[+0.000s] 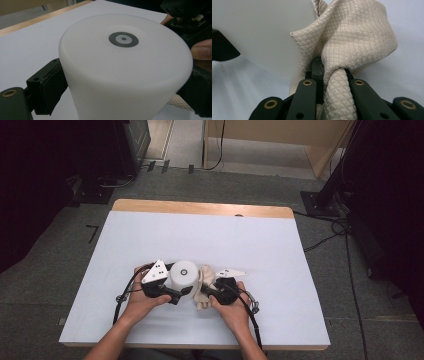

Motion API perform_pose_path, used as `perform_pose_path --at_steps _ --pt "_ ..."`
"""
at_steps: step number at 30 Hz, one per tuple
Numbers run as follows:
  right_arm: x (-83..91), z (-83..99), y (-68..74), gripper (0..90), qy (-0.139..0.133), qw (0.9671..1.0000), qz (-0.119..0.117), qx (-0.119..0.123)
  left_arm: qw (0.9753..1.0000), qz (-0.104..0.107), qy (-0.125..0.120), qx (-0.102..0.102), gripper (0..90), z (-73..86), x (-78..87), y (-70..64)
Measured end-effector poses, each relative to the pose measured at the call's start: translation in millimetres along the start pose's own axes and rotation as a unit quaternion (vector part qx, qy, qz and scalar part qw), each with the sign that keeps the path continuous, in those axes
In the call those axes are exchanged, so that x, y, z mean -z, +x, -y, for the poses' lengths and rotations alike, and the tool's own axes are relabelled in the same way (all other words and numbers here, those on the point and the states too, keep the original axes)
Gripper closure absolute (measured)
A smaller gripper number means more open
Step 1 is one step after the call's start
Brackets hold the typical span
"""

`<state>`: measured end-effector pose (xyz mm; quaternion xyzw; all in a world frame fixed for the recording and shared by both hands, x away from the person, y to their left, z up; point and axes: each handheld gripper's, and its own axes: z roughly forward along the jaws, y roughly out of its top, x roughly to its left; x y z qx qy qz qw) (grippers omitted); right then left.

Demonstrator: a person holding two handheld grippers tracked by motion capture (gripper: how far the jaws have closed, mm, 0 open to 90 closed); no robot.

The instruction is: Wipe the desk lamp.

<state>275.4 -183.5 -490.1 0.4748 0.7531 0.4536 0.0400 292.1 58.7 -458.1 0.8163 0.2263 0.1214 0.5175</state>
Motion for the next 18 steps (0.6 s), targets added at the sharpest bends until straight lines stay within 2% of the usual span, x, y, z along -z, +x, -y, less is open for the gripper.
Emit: perform_pose_path --at_steps 4,5,7,10,13,15,18 --pt "3.8 0.0 -0.9 81.5 -0.005 1.0000 0.006 -0.003 0.9997 -0.022 0.000 0.007 0.0 -2.3 1.9 -10.8" --pt "4.1 0.2 -1.6 81.5 -0.007 1.0000 0.006 -0.002 0.9991 -0.041 0.002 0.007 0.0 -4.2 1.4 -14.8" --pt "4.3 0.0 -2.1 81.5 -0.007 1.0000 0.005 -0.005 0.9983 -0.056 0.000 0.011 0.0 -6.3 0.5 -18.3" --pt "3.7 -0.4 -1.8 81.5 -0.008 0.9999 0.006 -0.005 0.9947 -0.100 0.013 0.019 0.0 -8.9 -3.0 -24.4" --pt "3.6 -0.4 -1.8 81.5 -0.009 0.9999 0.006 -0.004 0.9913 -0.126 0.017 0.034 0.0 -9.2 -5.3 -28.3" --pt "4.2 -0.4 -2.2 81.5 -0.012 0.9999 0.005 -0.005 0.9911 -0.126 0.026 0.033 0.9 -9.1 -6.5 -28.7" --pt "4.9 0.8 -2.3 81.5 -0.013 0.9999 0.007 -0.002 0.9930 -0.108 0.028 0.038 8.2 -7.2 -5.7 -26.3"
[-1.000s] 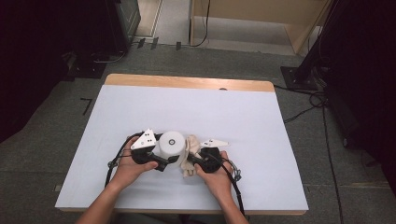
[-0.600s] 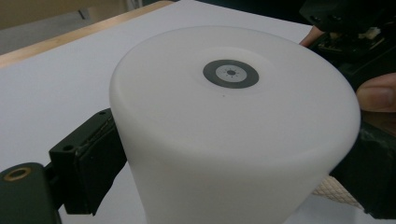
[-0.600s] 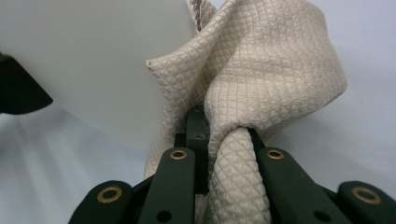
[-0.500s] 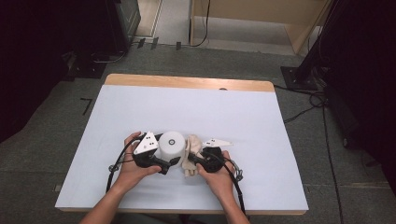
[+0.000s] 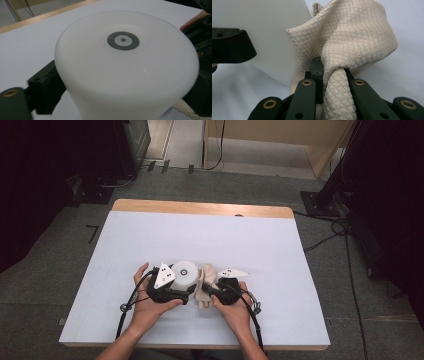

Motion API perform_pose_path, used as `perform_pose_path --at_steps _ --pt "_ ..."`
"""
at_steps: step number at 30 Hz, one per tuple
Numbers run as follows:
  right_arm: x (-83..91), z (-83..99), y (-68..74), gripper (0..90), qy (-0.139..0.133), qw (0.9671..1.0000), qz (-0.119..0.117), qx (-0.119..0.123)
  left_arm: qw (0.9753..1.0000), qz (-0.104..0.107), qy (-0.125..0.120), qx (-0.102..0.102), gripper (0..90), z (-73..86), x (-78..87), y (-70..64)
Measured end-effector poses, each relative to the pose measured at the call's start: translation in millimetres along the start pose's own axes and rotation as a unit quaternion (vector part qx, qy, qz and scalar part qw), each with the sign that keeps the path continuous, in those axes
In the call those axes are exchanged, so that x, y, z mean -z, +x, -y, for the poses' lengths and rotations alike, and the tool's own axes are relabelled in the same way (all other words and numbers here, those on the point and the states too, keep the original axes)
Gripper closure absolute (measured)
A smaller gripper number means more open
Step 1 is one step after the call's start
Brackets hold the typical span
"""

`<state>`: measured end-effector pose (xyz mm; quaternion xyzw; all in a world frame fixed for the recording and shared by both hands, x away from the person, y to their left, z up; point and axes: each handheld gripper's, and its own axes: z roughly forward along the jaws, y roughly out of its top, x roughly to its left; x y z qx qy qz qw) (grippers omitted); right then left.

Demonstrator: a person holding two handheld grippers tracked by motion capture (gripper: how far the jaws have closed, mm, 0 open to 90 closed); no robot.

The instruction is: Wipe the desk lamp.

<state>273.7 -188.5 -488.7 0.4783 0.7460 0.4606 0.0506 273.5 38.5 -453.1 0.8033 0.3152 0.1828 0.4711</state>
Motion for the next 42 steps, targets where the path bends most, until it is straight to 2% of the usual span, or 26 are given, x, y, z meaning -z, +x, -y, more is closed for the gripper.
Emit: perform_pose_path --at_steps 7,9,11,13,15,18,20,25,28,34,42 --pt "2.5 1.8 -0.7 81.5 -0.012 0.9999 0.007 0.008 0.9997 0.021 -0.004 -0.010 8.6 0.4 0.2 7.0" --pt "2.2 1.4 -0.9 81.5 -0.013 0.9999 0.007 0.007 0.9992 0.038 -0.004 -0.014 8.6 0.4 0.6 10.5" --pt "1.9 1.2 -0.1 81.5 -0.015 0.9998 0.006 0.008 0.9979 0.063 -0.009 -0.008 8.7 0.4 1.4 15.4" --pt "3.0 0.8 1.4 81.5 -0.015 0.9998 0.007 0.014 0.9968 0.078 -0.014 -0.009 8.8 0.7 1.9 17.4" --pt "5.4 -0.2 2.1 81.5 -0.018 0.9997 0.006 0.014 0.9952 0.091 -0.015 -0.032 8.8 0.8 1.3 17.2" --pt "12.8 -3.7 3.0 81.8 -0.032 0.9993 0.007 0.015 0.9909 0.116 -0.021 -0.066 8.8 2.1 -0.7 13.8" --pt "21.1 -7.5 4.6 82.3 -0.050 0.9987 0.003 0.011 0.9899 0.118 -0.024 -0.075 8.8 2.9 -2.8 11.6" --pt "42.4 -18.9 16.3 83.3 -0.101 0.9944 -0.014 0.028 0.9900 0.122 -0.022 -0.068 8.8 3.2 -4.1 13.3" --pt "44.3 -20.2 21.3 83.5 -0.111 0.9930 -0.017 0.037 0.9907 0.119 -0.021 -0.063 8.7 3.5 -4.6 12.8" --pt "33.9 -13.2 17.9 83.4 -0.098 0.9949 -0.008 0.022 0.9909 0.123 -0.018 -0.052 8.4 4.3 -5.5 13.7" --pt "12.8 0.5 8.6 83.4 -0.040 0.9991 0.014 0.006 0.9909 0.123 -0.018 -0.052 8.4 4.5 -5.6 13.5"
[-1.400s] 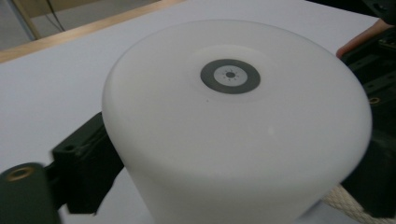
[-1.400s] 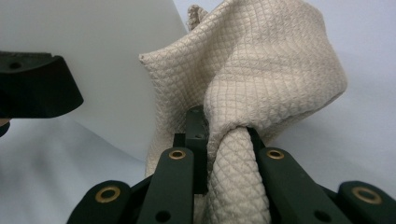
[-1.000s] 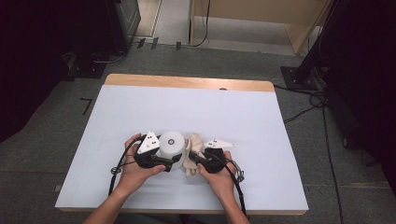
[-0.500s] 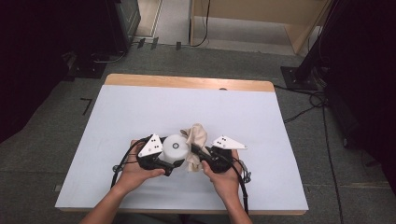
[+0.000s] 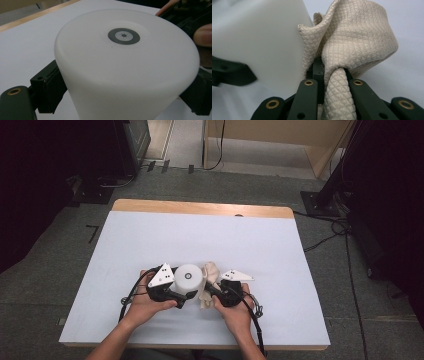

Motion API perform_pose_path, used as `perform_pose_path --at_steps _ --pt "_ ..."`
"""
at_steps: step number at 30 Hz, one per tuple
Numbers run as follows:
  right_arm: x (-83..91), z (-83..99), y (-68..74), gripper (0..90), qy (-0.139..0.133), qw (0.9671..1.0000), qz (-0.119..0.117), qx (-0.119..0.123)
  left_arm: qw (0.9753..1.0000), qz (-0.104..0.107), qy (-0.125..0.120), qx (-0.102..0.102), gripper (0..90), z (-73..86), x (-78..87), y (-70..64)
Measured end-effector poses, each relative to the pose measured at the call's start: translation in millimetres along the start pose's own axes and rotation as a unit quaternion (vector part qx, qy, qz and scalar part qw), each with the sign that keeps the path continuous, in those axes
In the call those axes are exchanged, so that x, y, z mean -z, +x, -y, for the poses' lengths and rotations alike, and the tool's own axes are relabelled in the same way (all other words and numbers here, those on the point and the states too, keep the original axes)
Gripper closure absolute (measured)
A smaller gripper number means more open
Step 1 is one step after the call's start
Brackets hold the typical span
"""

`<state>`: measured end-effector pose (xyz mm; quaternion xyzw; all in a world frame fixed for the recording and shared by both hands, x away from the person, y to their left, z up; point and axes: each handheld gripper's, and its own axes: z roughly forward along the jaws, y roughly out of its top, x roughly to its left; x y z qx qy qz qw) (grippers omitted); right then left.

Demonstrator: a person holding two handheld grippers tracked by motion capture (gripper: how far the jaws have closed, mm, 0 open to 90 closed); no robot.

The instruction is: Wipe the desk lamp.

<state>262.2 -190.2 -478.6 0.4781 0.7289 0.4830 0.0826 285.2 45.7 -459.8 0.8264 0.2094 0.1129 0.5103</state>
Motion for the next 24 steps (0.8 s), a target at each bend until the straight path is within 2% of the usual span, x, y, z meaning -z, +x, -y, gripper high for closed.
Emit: perform_pose_path --at_steps 3,6,11,13,17,19,20,22,24 --pt "-7.6 5.2 -3.8 83.3 0.033 0.9994 0.007 -0.001 1.0000 0.000 0.000 0.000 8.4 0.0 -0.1 0.1" --pt "-8.0 5.6 -3.3 83.3 0.038 0.9992 0.009 -0.001 1.0000 0.001 0.000 0.000 8.3 0.1 0.0 0.3" --pt "8.4 -6.8 4.2 83.3 -0.008 0.9999 -0.004 0.009 1.0000 0.001 0.000 0.001 8.3 0.2 -0.3 0.5" --pt "21.7 -16.1 12.0 83.3 -0.041 0.9989 -0.011 0.020 1.0000 0.001 0.001 0.001 8.3 0.1 -0.3 0.5" --pt "35.5 -24.2 23.3 83.3 -0.069 0.9968 -0.008 0.039 1.0000 0.001 0.001 0.002 8.3 0.1 -0.4 0.4" --pt "35.7 -23.3 25.3 83.2 -0.068 0.9967 -0.003 0.044 1.0000 0.001 0.001 0.003 8.2 0.1 -0.4 0.4" --pt "34.5 -21.1 24.2 83.1 -0.064 0.9972 -0.002 0.037 1.0000 0.001 0.001 0.002 8.2 0.1 -0.4 0.3" --pt "27.0 -13.0 20.2 83.1 -0.047 0.9986 0.002 0.023 1.0000 0.000 0.001 0.003 8.2 0.1 -0.3 0.3" --pt "13.9 -0.3 14.5 83.2 -0.016 0.9997 0.013 0.011 1.0000 0.000 0.001 0.003 8.2 0.1 -0.3 0.3"
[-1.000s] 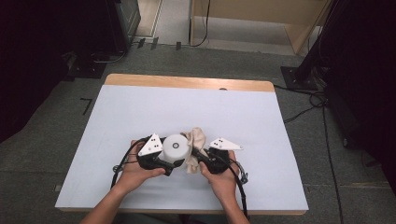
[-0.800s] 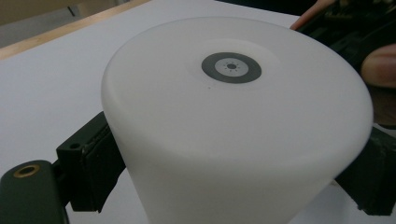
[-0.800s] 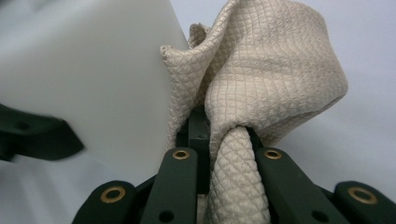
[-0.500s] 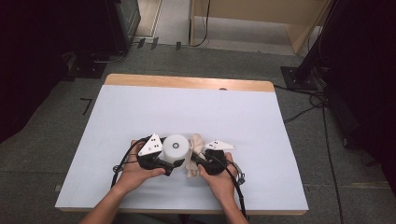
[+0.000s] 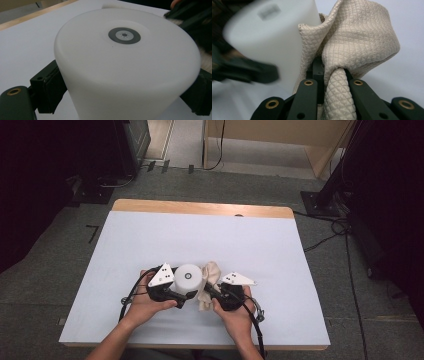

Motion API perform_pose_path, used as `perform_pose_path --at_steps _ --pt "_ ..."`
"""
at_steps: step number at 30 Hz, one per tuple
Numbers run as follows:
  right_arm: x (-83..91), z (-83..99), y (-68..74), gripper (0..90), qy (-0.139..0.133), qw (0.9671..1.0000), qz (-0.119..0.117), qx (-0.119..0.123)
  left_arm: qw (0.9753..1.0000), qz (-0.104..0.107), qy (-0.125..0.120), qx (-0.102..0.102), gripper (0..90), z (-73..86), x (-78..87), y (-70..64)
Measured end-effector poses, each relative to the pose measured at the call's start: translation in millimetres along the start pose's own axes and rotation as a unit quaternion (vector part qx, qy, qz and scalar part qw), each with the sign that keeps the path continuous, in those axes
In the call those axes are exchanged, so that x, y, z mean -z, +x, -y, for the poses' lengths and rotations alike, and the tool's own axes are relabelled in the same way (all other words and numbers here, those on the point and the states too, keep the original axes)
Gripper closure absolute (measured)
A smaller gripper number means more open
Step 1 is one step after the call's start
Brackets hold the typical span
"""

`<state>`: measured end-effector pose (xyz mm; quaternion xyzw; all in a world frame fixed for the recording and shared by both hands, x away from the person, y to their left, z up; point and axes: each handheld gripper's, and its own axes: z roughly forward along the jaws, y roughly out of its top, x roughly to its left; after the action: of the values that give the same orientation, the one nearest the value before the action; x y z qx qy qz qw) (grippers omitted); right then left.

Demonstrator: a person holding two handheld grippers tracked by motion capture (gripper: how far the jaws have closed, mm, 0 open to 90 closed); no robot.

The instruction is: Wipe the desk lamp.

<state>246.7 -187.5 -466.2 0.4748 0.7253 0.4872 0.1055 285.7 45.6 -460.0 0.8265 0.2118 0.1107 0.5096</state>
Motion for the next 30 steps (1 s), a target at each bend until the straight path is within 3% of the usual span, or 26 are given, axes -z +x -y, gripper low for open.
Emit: perform_pose_path --at_steps 3,6,10,13,15,17,19,23,30 --pt "-13.1 9.1 -7.6 83.1 0.039 0.9991 0.004 -0.014 1.0000 -0.001 0.000 0.000 8.2 0.0 -0.1 0.0" --pt "-16.9 12.3 -9.9 83.2 0.047 0.9987 0.005 -0.020 1.0000 0.000 0.000 0.000 8.2 0.0 -0.1 0.1" --pt "-2.7 0.1 -3.0 83.2 -0.001 1.0000 0.000 -0.007 1.0000 -0.001 -0.001 0.000 8.2 0.0 -0.3 -0.1" --pt "13.7 -11.2 5.1 83.2 -0.049 0.9987 -0.010 0.014 1.0000 -0.002 0.000 -0.001 8.2 0.0 -0.3 -0.4" --pt "16.4 -13.2 8.0 83.2 -0.053 0.9983 -0.009 0.020 1.0000 -0.007 -0.002 -0.004 8.4 -0.2 -0.2 -1.8" --pt "11.9 -9.0 5.2 83.2 -0.042 0.9990 -0.008 0.014 1.0000 -0.007 -0.003 -0.004 8.5 -0.2 -0.3 -1.7" --pt "0.1 0.3 -2.4 83.2 -0.008 0.9999 -0.008 -0.006 1.0000 -0.006 -0.004 -0.002 8.5 -0.1 -0.3 -0.8" --pt "-14.5 9.6 -11.0 83.1 0.034 0.9991 -0.012 -0.022 0.9999 -0.012 -0.008 0.007 8.7 -0.6 0.1 2.5" --pt "-17.0 8.8 -10.5 82.9 0.037 0.9990 -0.017 -0.019 0.9992 -0.035 -0.010 0.016 8.7 0.1 1.7 13.1"
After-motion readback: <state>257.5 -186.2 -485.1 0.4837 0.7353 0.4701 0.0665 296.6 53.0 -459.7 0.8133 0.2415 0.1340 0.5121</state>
